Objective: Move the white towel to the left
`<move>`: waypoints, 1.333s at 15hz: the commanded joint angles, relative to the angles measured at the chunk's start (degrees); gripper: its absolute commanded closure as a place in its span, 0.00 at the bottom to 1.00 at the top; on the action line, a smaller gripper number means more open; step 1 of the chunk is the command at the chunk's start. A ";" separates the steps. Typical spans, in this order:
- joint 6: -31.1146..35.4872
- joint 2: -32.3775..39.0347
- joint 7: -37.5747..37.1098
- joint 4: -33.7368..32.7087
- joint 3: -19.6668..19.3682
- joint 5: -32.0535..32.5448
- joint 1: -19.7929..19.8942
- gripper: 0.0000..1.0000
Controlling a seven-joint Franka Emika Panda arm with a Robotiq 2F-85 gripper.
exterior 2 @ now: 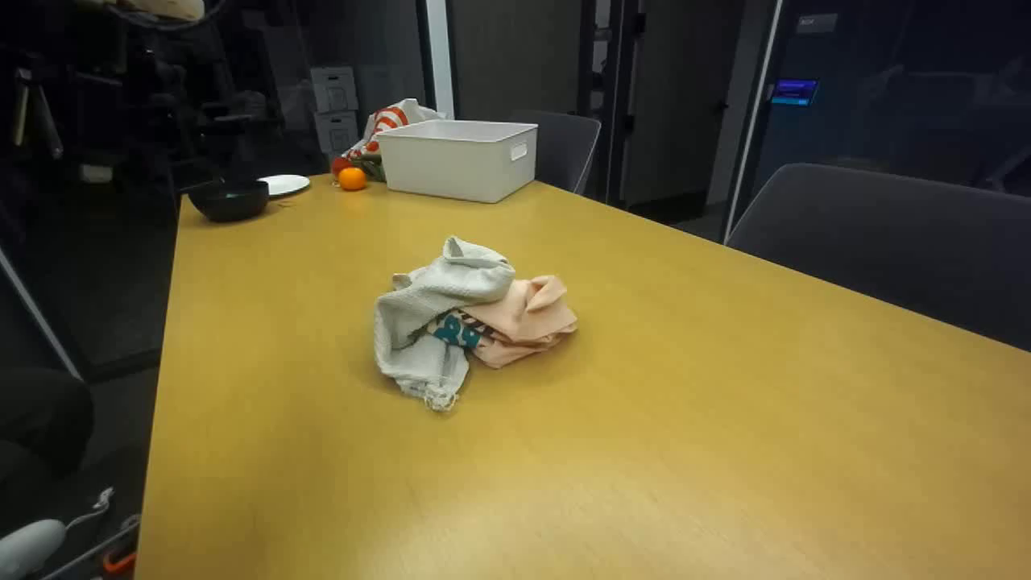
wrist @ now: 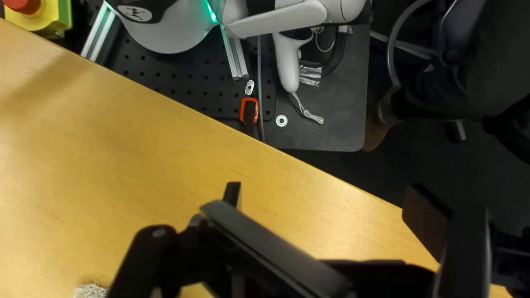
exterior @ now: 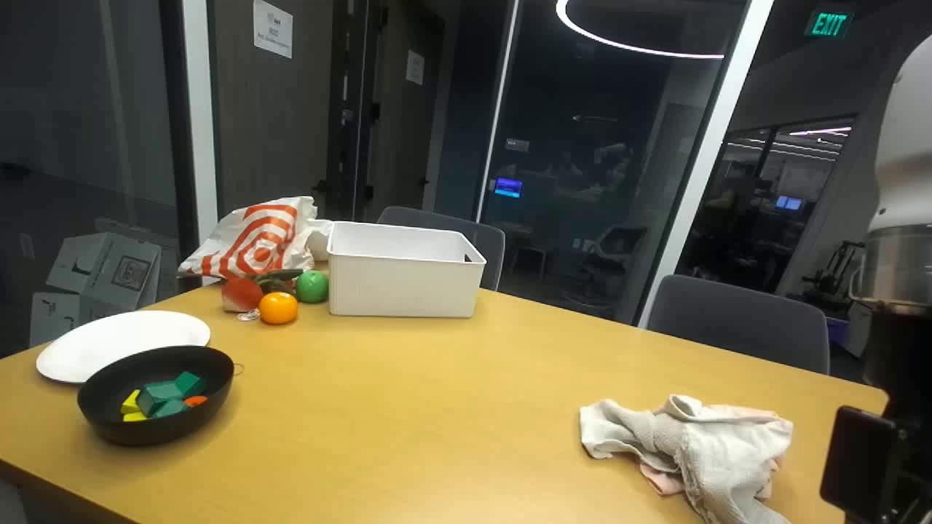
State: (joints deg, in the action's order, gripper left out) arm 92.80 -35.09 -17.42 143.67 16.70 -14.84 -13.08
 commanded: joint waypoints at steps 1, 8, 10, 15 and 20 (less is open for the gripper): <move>-0.19 -0.08 0.13 -0.29 0.20 -0.08 0.30 0.00; 9.75 3.30 0.93 0.47 0.66 0.52 1.42 0.00; 18.62 6.96 1.69 0.57 -0.08 0.89 2.26 0.00; 37.96 19.26 0.75 0.17 -1.59 8.86 6.90 0.00; 51.02 31.10 -7.09 -2.57 -4.12 25.94 12.64 0.00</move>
State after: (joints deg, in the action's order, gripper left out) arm 139.25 -10.28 -18.86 144.46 13.60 2.74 -2.69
